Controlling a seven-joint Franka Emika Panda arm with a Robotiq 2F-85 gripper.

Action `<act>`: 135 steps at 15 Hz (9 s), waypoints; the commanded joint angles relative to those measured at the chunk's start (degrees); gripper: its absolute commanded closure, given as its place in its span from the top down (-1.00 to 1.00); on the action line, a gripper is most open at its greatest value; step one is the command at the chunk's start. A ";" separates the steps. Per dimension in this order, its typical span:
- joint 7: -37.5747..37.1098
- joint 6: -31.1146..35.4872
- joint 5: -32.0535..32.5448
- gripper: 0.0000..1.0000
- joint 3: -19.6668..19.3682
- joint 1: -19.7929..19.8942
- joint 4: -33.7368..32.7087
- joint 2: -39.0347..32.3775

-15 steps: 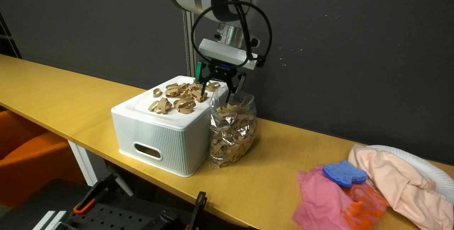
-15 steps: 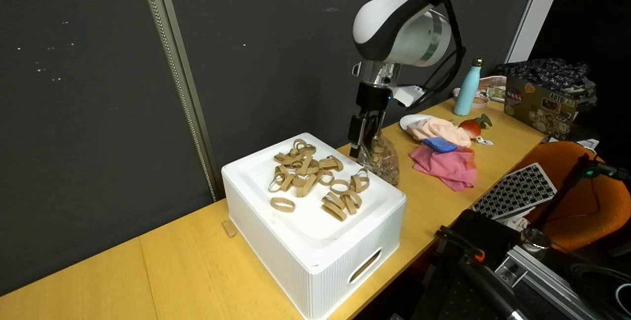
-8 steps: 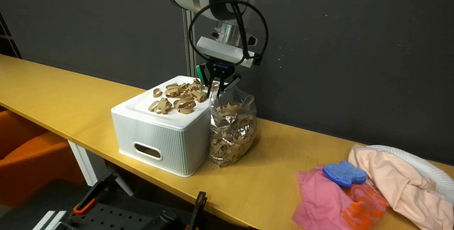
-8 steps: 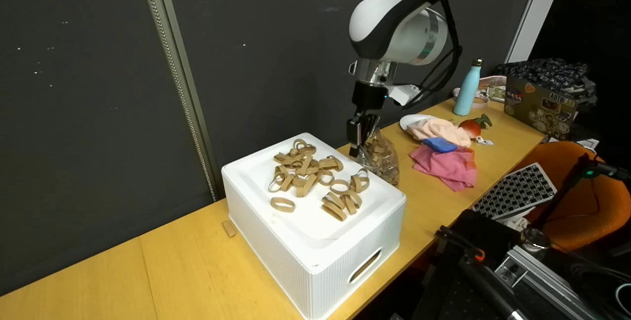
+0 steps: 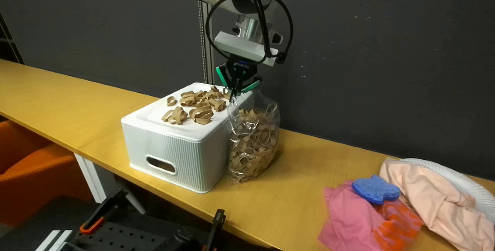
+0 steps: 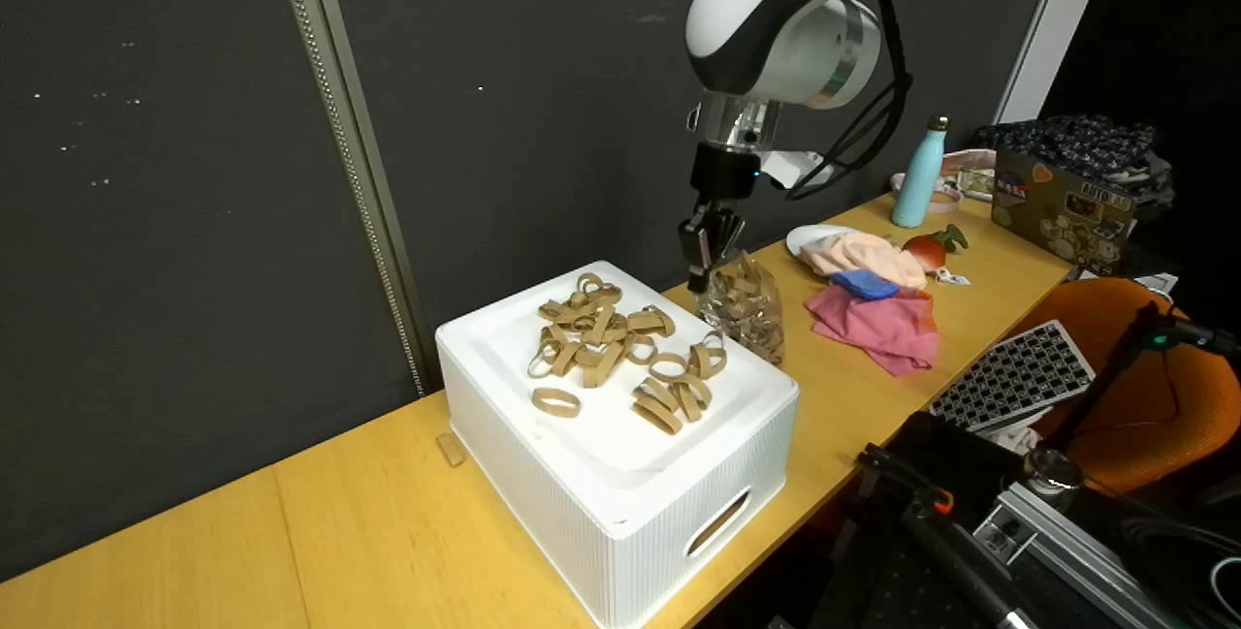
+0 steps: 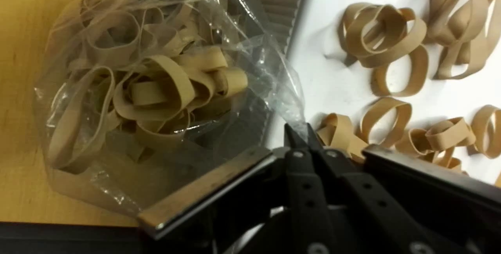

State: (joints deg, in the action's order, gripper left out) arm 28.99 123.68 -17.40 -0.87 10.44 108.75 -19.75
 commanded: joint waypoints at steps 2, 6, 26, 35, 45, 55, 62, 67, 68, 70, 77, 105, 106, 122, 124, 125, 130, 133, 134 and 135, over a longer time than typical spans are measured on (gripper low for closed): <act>-0.95 -2.27 0.49 -1.00 -0.13 0.70 -0.97 2.39; -1.01 -1.93 0.65 -1.00 -0.39 0.41 -0.12 4.38; -20.26 -5.80 18.09 1.00 -6.22 -0.74 3.59 11.95; -19.06 3.78 17.36 1.00 -2.93 -4.69 3.27 8.73; -18.10 4.94 16.01 1.00 1.78 -9.24 -3.49 -0.21; -18.71 2.87 16.60 1.00 3.29 -10.30 -12.87 -11.02; -19.14 -1.41 16.74 0.16 3.13 -10.46 -16.86 -13.66; -19.40 -5.32 16.46 -0.60 3.19 -10.45 -18.69 -13.95; -19.39 -6.10 16.34 -0.73 3.24 -10.41 -18.81 -13.83; -19.32 -7.44 16.13 -0.98 3.29 -10.31 -19.15 -13.52; -19.19 -12.09 15.53 -0.98 3.21 -9.85 -20.94 -10.03; -24.10 -15.92 17.92 -0.98 -6.24 -2.59 -4.65 5.40; -24.25 -14.83 17.92 -0.98 -6.18 -2.71 -4.69 4.84; -20.56 -1.50 16.90 -0.98 -5.09 -2.74 -1.27 2.70; -20.01 -0.51 16.73 -0.98 -4.83 -2.82 -1.02 1.98; -19.97 -0.34 16.77 -0.98 -4.71 -2.91 -0.81 1.93; -19.81 -0.31 17.24 0.01 -4.17 -3.18 -0.05 3.99; -19.67 0.09 17.73 0.47 -4.45 -3.19 0.23 5.77; -19.64 0.11 17.69 0.60 -4.48 -3.19 0.25 6.21; -19.73 -0.12 17.57 0.77 -4.49 -3.19 0.15 6.59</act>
State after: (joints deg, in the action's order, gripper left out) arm 8.79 122.70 -0.84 -5.41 7.10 107.21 -15.97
